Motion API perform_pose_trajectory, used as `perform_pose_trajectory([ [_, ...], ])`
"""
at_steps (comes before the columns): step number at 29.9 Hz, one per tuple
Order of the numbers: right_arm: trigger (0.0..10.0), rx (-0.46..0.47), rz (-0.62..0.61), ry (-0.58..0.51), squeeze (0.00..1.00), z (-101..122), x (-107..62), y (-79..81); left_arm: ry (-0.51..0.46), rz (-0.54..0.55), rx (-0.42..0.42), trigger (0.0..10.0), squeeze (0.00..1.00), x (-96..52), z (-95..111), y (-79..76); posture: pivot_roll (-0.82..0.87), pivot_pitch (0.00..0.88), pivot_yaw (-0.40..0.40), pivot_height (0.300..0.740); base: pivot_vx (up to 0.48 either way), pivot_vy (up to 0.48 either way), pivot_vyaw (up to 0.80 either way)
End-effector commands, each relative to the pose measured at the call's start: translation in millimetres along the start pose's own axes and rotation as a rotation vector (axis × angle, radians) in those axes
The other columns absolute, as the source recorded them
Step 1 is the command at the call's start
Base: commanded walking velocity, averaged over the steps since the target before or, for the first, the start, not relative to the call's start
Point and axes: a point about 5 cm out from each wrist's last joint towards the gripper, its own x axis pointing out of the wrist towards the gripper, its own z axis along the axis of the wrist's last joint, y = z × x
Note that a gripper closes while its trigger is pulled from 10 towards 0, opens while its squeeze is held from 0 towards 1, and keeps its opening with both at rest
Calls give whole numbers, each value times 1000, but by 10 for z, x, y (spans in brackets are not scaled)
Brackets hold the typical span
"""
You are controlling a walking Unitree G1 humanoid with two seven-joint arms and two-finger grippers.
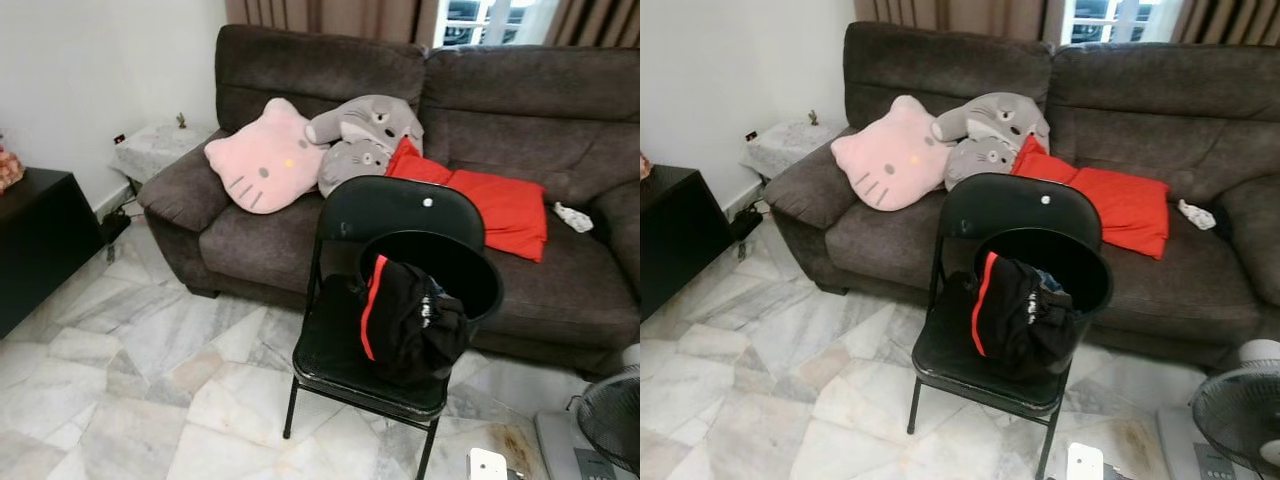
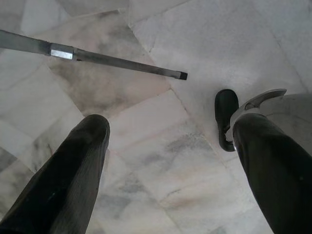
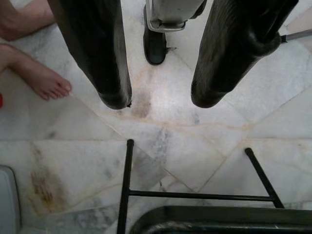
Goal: Hang hanger
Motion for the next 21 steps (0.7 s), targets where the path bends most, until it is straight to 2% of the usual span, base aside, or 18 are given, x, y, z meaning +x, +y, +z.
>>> perform_pose_trajectory([
  [1, 10000, 7, 3, -4, 0, -4, -1, 13, 13, -2, -7, 10000, 0, 0, -29, -24, 51, 0, 21, 740, 247, 0, 0],
  [8, 10000, 4, 12, -28, 0, 19, -1, 15, 10, -24, -1, 10000, 0, 27, -4, -191, 45, 0, 20, 740, 35, 0, 0],
  [11, 10000, 14, 17, -80, 0, 60, -5, 18, 9, -31, 1, 10000, 0, 36, 14, -243, 44, 0, 19, 740, 0, 0, 0],
  [19, 10000, 7, 44, -207, 0, 164, -26, 45, 16, -35, 27, 10000, 0, 38, 12, -254, 15, 0, 29, 740, 0, 0, 0],
  [21, 10000, -11, 65, -266, 0, 209, -42, 60, 24, -27, 30, 10000, 0, 17, -41, -163, 9, 0, 31, 740, 0, 0, 0],
])
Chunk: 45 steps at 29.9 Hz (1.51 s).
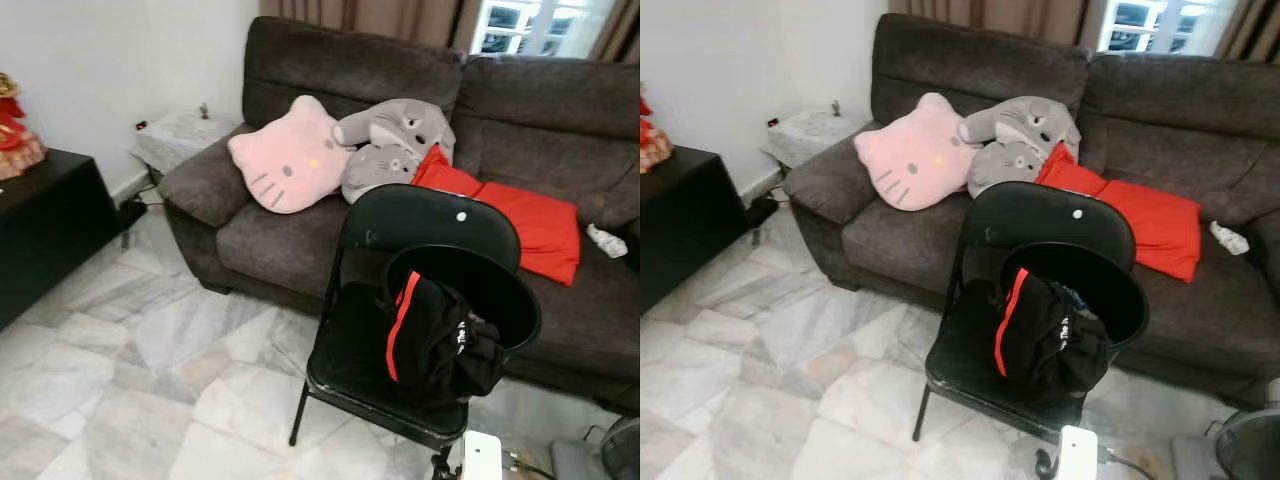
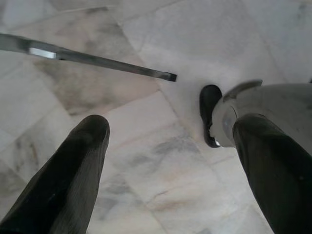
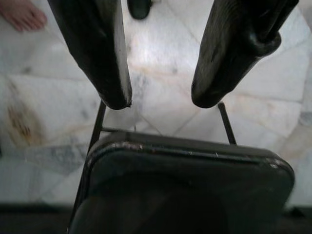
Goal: Hang hanger
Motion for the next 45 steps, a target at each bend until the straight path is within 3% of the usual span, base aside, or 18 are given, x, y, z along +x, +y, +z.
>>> perform_pose_trajectory([
  [1, 10000, -21, 6, -47, 0, 60, 2, -18, 14, 8, 29, 10000, 0, -24, -60, 87, 6, 0, 31, 740, 0, 0, 0],
  [4, 10000, -36, 20, -66, 0, 75, -1, -8, 20, 13, 36, 10000, 0, -44, -91, 160, 3, 0, 33, 740, 0, 0, 0],
  [5, 10000, -78, 37, -191, 0, 253, 6, 46, 23, 17, 36, 10000, 0, -55, -107, 203, 1, 0, 32, 740, 0, 0, 0],
  [6, 10000, -112, 78, -413, 0, 550, -52, 144, 27, 24, 37, 10000, 0, -78, -132, 289, -3, 0, 31, 740, 0, 0, 0],
  [9, 10000, -128, 113, -552, 0, 729, -170, 169, 32, 27, 45, 10000, 0, -94, -148, 342, -15, 0, 32, 740, 0, 0, 0],
  [11, 10000, -147, 152, -578, 0, 778, -211, 206, 33, 18, 52, 10000, 0, -81, -152, 279, -19, 0, 32, 740, 0, 0, 0],
  [12, 10000, -152, 183, -592, 349, 806, -239, 239, 32, 11, 55, 10000, 0, -72, -154, 230, -20, 0, 31, 740, 0, 0, 0],
  [13, 10000, -144, 198, -598, 635, 820, -254, 257, 32, 7, 57, 10000, 0, -68, -153, 208, -20, 0, 30, 740, 0, 0, 0],
  [14, 10000, -140, 210, -604, 1000, 833, -271, 273, 32, 4, 59, 10000, 0, -63, -151, 184, -20, 0, 29, 740, 0, 0, 0],
  [21, 10000, -110, 241, -600, 1000, 860, -394, 357, 34, -19, 79, 10000, 0, -19, -124, -50, -22, 0, 27, 740, 0, 0, 0],
  [24, 10000, -96, 203, -518, 1000, 846, -282, 323, 37, -25, 88, 10000, 0, -9, -114, -103, -23, 0, 27, 740, 0, 0, 0],
  [26, 10000, -136, 157, -492, 1000, 841, -244, 280, 37, -24, 90, 10000, 0, -7, -108, -108, -22, 0, 27, 740, 0, 0, 0],
  [27, 10000, -86, 125, -446, 1000, 835, -182, 241, 35, -21, 91, 10000, 0, -4, -87, -94, -12, 0, 25, 740, 0, 0, 0],
  [29, 10000, -80, 101, -416, 1000, 836, -141, 222, 33, -16, 90, 10000, 0, -2, -68, -65, -9, 0, 25, 740, 0, 0, 0],
  [30, 10000, -75, 137, -401, 0, 866, -99, 267, 32, -7, 87, 10000, 0, -9, -55, 8, -2, 0, 27, 740, 0, 0, 0],
  [34, 10000, -100, 198, -416, 0, 999, -39, 408, 33, 21, 69, 10000, 0, -38, -66, 178, 6, 0, 25, 740, 0, 0, 0],
  [38, 10000, -94, 223, -424, 0, 1091, -1, 502, 35, 28, 57, 10000, 0, -50, -94, 210, 11, 0, 23, 740, 0, 0, 0],
  [45, 10000, -104, 278, -382, 0, 1051, 34, 576, 40, 6, 51, 10000, 0, -25, -130, 8, 14, 0, 25, 740, 0, 0, 0],
])
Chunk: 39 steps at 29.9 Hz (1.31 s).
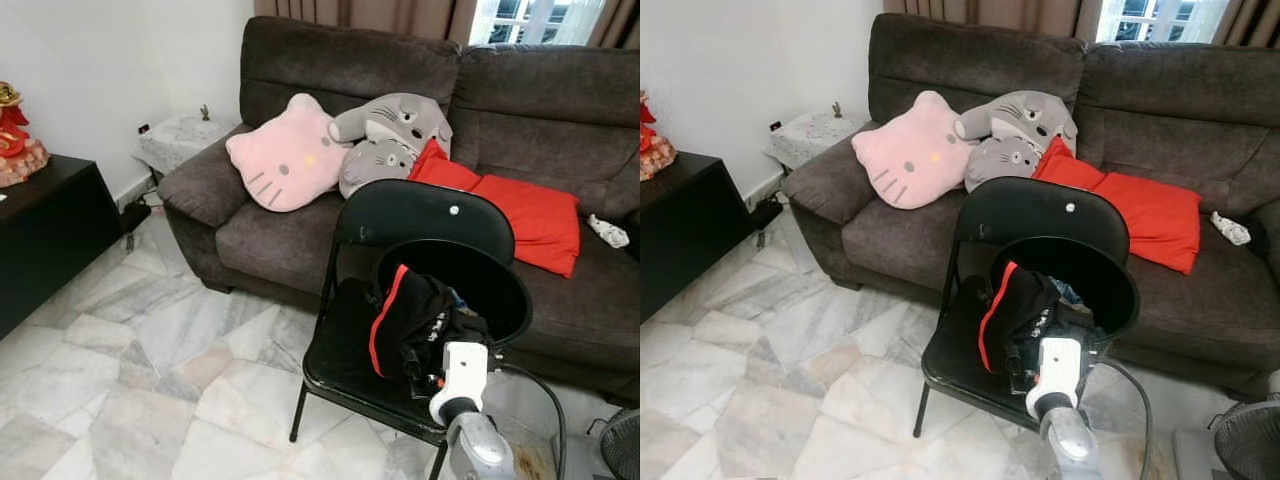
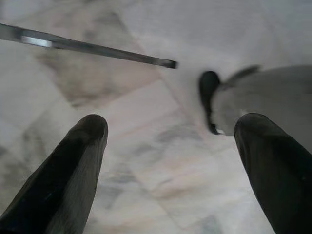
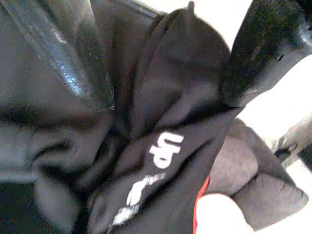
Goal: Hang hanger
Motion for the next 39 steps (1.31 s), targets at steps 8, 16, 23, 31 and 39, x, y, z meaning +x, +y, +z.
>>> perform_pose_trajectory([
  [8, 10000, -12, -10, 78, 0, -139, -19, -1, 10, 32, 3, 10000, 0, -26, -3, 188, 13, 0, 26, 740, 0, 0, 0],
  [16, 0, -6, -26, 72, 0, -131, -2, -25, 4, 23, 9, 10000, 0, -18, -3, 129, 12, 0, 29, 740, 0, 0, 0],
  [23, 824, -11, -23, 75, 0, -93, 59, -20, 5, -4, 14, 10000, 0, 23, 22, -148, 21, 0, 30, 740, 0, 0, 0],
  [31, 0, -11, -38, 67, 0, -35, 113, -35, 4, 24, 11, 10000, 0, 12, 71, 44, 26, 0, 32, 740, 0, 0, 0],
  [39, 0, -13, -74, 36, 0, 7, 119, -69, 11, 51, 15, 10000, 0, -45, 6, 302, 22, 0, 36, 740, 0, 0, 0],
])
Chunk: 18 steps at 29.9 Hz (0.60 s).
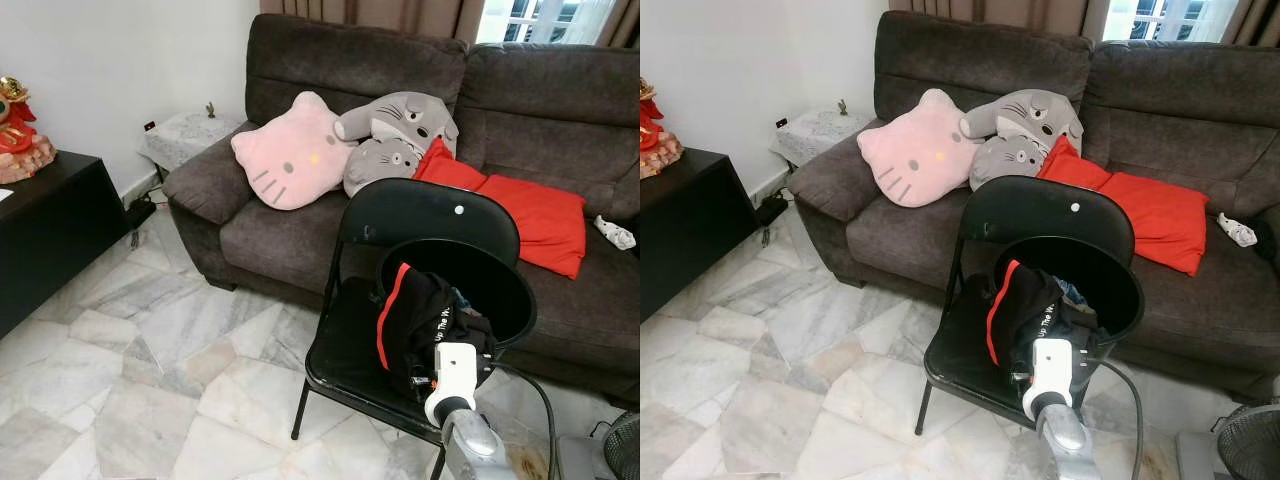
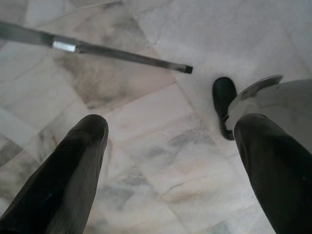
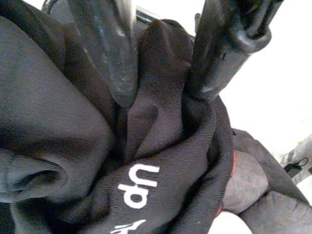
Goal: Hang hanger
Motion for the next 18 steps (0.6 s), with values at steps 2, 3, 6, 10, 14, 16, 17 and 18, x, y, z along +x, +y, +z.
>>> perform_pose_trajectory([
  [2, 0, 3, -29, -39, 0, 63, 8, -33, 23, -14, 7, 10000, 0, -11, -80, -27, 18, 0, 37, 740, 0, 0, 0],
  [3, 0, 4, -33, -44, 0, 69, 7, -39, 23, -16, 7, 10000, 0, -10, -83, -40, 18, 0, 37, 740, 0, 0, 0],
  [6, 0, 3, -56, -80, 0, 112, -13, -81, 22, -35, 10, 10000, 0, 6, -85, -191, 10, 0, 38, 740, 0, 0, 0],
  [10, 0, -1, -70, -112, 0, 143, -41, -115, 23, -47, 15, 10000, 0, 16, -75, -292, 5, 0, 38, 740, 0, 0, 0],
  [14, 0, -8, -85, -149, 0, 188, -73, -139, 21, -49, 16, 10000, 0, 23, -47, -306, 1, 0, 37, 740, 0, 0, 0],
  [16, 0, -13, -108, -200, 0, 264, -128, -168, 18, -42, 17, 10000, 0, 25, -19, -240, -5, 0, 38, 740, 0, 0, 0],
  [17, 0, -18, -118, -222, 0, 298, -156, -181, 17, -37, 16, 10000, 0, 22, -15, -197, -9, 0, 40, 740, 0, 0, 0],
  [18, 0, -24, -134, -250, 0, 344, -197, -205, 17, -32, 15, 10000, 0, 17, -13, -149, -15, 0, 42, 740, 0, 0, 0],
])
